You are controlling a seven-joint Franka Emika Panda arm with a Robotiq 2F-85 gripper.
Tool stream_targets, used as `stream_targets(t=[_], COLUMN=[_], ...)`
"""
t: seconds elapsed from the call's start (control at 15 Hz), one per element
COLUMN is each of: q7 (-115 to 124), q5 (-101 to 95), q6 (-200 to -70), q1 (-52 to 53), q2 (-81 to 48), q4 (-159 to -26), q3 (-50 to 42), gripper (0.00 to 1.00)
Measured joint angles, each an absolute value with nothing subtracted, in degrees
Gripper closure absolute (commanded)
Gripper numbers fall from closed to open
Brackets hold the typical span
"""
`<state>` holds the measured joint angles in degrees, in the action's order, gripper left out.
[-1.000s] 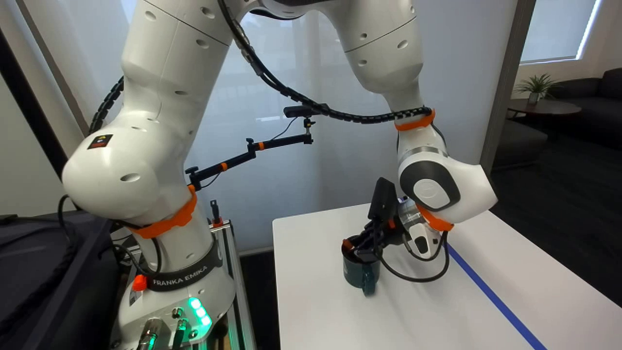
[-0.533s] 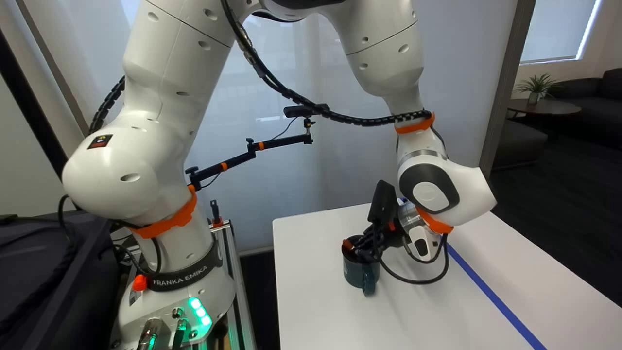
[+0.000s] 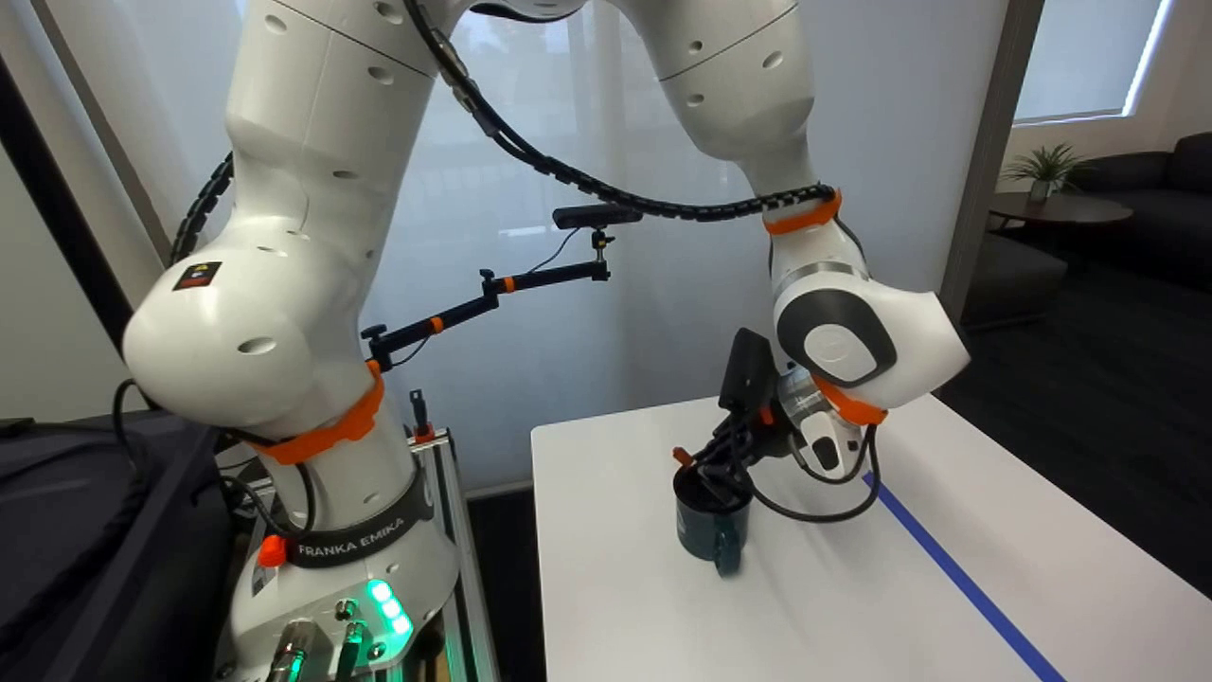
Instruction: Remove the orange marker from the cup and put it on the table inside the border
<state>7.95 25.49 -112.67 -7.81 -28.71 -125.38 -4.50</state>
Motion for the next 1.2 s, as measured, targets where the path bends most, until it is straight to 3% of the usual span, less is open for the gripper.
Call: stream_targets(t=[0.73,1.2], q7=[10.29,10.63], q5=[24.42,22.97], q6=[-112.16,-113.03], q1=[-4.66,-1.6], q2=[-14.16,-19.61], q4=[-127.46,-118.81], q3=[-3.58,-0.95], gripper=[0.95,0.95])
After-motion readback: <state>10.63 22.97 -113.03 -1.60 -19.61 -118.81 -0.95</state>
